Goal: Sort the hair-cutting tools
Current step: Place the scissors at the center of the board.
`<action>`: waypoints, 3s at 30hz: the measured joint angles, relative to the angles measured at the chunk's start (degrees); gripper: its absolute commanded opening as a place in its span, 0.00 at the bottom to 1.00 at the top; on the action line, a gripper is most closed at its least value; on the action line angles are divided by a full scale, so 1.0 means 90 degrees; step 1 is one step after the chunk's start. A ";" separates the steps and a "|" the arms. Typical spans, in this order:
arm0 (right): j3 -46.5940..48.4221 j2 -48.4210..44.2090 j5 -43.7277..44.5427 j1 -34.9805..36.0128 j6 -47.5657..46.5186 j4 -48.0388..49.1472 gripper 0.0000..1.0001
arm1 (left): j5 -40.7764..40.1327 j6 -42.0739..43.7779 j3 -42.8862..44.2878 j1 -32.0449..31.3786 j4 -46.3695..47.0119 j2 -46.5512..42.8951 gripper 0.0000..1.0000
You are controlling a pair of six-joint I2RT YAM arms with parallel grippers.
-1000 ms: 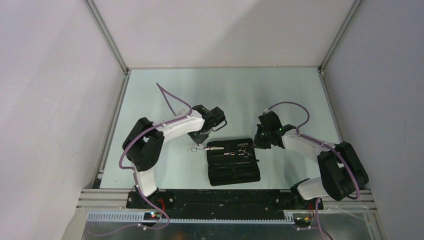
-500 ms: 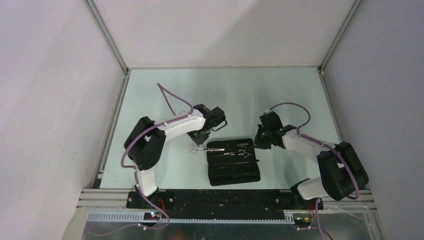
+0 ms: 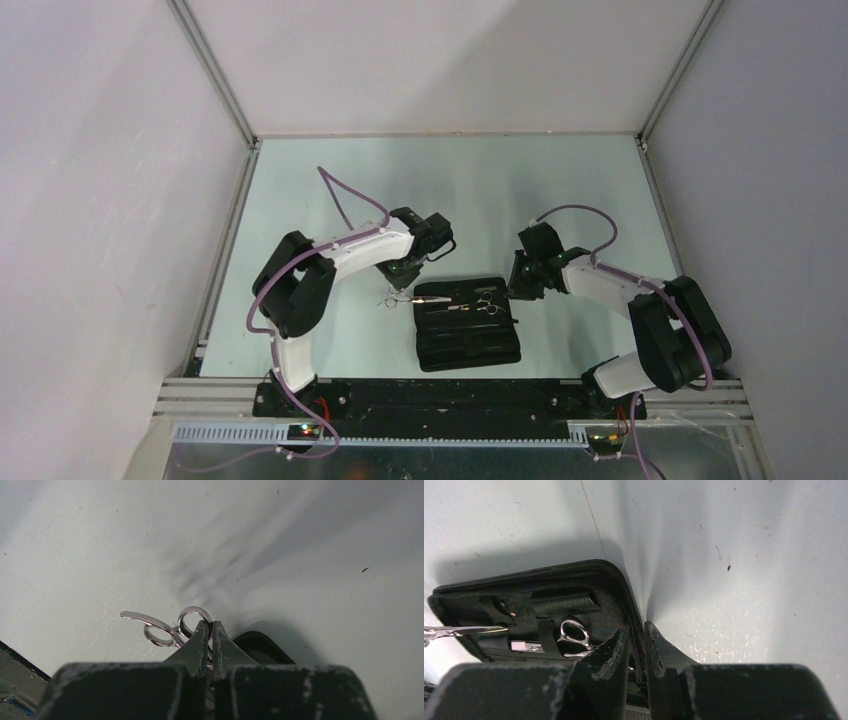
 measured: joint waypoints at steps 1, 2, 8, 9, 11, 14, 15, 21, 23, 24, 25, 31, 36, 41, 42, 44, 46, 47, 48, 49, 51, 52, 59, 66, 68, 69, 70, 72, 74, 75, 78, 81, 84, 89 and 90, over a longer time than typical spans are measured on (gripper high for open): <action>0.0024 0.0080 0.0000 0.0000 -0.0034 -0.0015 0.21 | 0.0005 0.0000 0.0002 0.0000 0.0000 0.0002 0.03; 0.0063 0.0163 -0.0002 0.0002 -0.0049 -0.0039 0.18 | 0.0010 -0.0007 0.0007 0.0000 -0.0007 0.0010 0.03; 0.0262 0.0338 -0.0007 0.0032 -0.0160 -0.0206 0.00 | 0.0027 -0.0112 0.0012 0.0056 -0.0022 0.0029 0.03; 0.0270 0.0338 0.0002 0.0032 -0.0165 -0.0226 0.00 | 0.0032 -0.0124 0.0010 0.0080 -0.0019 0.0029 0.03; 0.0282 0.0338 0.0029 0.0039 -0.0172 -0.0248 0.00 | 0.0073 -0.0165 -0.0017 0.0148 -0.0002 0.0024 0.03; 0.0284 0.0338 0.0070 0.0068 -0.0177 -0.0250 0.00 | 0.0117 -0.0185 -0.0129 0.0301 0.0029 0.0022 0.03; 0.0287 0.0338 0.0092 0.0080 -0.0177 -0.0250 0.00 | 0.0119 -0.0194 -0.0153 0.0345 0.0022 0.0022 0.03; 0.0296 0.0335 0.0165 0.0129 -0.0177 -0.0262 0.00 | 0.0119 -0.0226 -0.0163 0.0476 0.0015 0.0022 0.03; 0.0296 0.0335 0.0170 0.0134 -0.0177 -0.0262 0.00 | 0.0121 -0.0223 -0.0160 0.0476 0.0015 0.0022 0.03; 0.0296 0.0335 0.0170 0.0134 -0.0177 -0.0262 0.00 | 0.0124 -0.0223 -0.0160 0.0476 0.0015 0.0022 0.03; 0.0296 0.0335 0.0170 0.0136 -0.0177 -0.0262 0.00 | 0.0126 -0.0221 -0.0155 0.0474 0.0007 0.0022 0.03; 0.0296 0.0335 0.0189 0.0143 -0.0177 -0.0262 0.00 | 0.0172 -0.0209 0.0100 0.0432 -0.0090 0.0075 0.03; 0.0296 0.0335 0.0192 0.0148 -0.0177 -0.0262 0.00 | 0.0172 -0.0206 0.0245 0.0325 -0.0117 0.0155 0.03; 0.0296 0.0335 0.0197 0.0153 -0.0177 -0.0262 0.00 | 0.0277 -0.0206 0.0321 0.0238 -0.0165 0.0262 0.03; 0.0296 0.0335 0.0197 0.0153 -0.0177 -0.0262 0.00 | 0.0296 -0.0206 0.0338 0.0221 -0.0148 0.0289 0.03; 0.0296 0.0335 0.0204 0.0155 -0.0177 -0.0262 0.00 | 0.0296 -0.0209 0.0347 0.0189 -0.0151 0.0335 0.03; 0.0296 0.0335 0.0206 0.0155 -0.0177 -0.0262 0.00 | 0.0296 -0.0211 0.0345 0.0180 -0.0160 0.0347 0.02; 0.0296 0.0335 0.0209 0.0155 -0.0177 -0.0262 0.00 | 0.0294 -0.0214 0.0345 0.0180 -0.0160 0.0347 0.02; 0.0296 0.0335 0.0209 0.0158 -0.0177 -0.0260 0.00 | 0.0294 -0.0214 0.0345 0.0180 -0.0155 0.0347 0.02; 0.0296 0.0335 0.0211 0.0163 -0.0177 -0.0260 0.00 | 0.0296 -0.0214 0.0342 0.0180 -0.0153 0.0347 0.03; 0.0296 0.0335 0.0211 0.0165 -0.0177 -0.0260 0.00 | 0.0299 -0.0214 0.0340 0.0180 -0.0143 0.0347 0.02; 0.0296 0.0335 0.0211 0.0165 -0.0177 -0.0260 0.00 | 0.0301 -0.0214 0.0340 0.0180 -0.0136 0.0347 0.02; 0.0296 0.0335 0.0214 0.0168 -0.0185 -0.0260 0.00 | 0.0362 -0.0216 0.0340 0.0148 -0.0002 0.0347 0.06; 0.0296 0.0335 0.0214 0.0168 -0.0197 -0.0257 0.00 | 0.0529 -0.0316 0.0274 0.0061 0.0384 0.0330 0.26; 0.0299 0.0335 0.0214 0.0168 -0.0199 -0.0257 0.00 | 0.0665 -0.0393 0.0158 -0.0041 0.0755 0.0272 0.33; 0.0299 0.0335 0.0214 0.0168 -0.0199 -0.0257 0.00 | 0.0702 -0.0408 0.0102 -0.0080 0.0879 0.0231 0.35; 0.0299 0.0335 0.0214 0.0168 -0.0199 -0.0257 0.00 | 0.0743 -0.0449 0.0032 -0.0112 0.1003 0.0180 0.40; 0.0299 0.0335 0.0211 0.0168 -0.0199 -0.0257 0.00 | 0.0814 -0.0508 -0.0126 -0.0165 0.1205 0.0056 0.50; 0.0299 0.0335 0.0211 0.0168 -0.0202 -0.0257 0.00 | 0.0860 -0.0568 -0.0277 -0.0185 0.1372 -0.0087 0.61; 0.0299 0.0335 0.0211 0.0168 -0.0202 -0.0257 0.00 | 0.0862 -0.0566 -0.0325 -0.0185 0.1421 -0.0155 0.65; 0.0299 0.0335 0.0211 0.0168 -0.0202 -0.0257 0.00 | 0.0852 -0.0583 -0.0435 -0.0185 0.1535 -0.0406 0.79; 0.0301 0.0335 0.0211 0.0168 -0.0202 -0.0260 0.00 | 0.0743 -0.0403 -0.0495 -0.0185 0.1617 -0.0811 0.84; 0.0301 0.0335 0.0209 0.0168 -0.0206 -0.0260 0.00 | 0.0357 0.0444 -0.0663 -0.0151 0.1848 -0.1853 0.86; 0.0304 0.0335 0.0192 0.0168 -0.0255 -0.0255 0.00 | 0.0148 0.2754 -0.1938 0.0308 0.2973 -0.3427 0.87; 0.0306 0.0335 0.0187 0.0168 -0.0270 -0.0255 0.00 | 0.0289 0.3315 -0.2353 0.0505 0.3349 -0.3774 0.86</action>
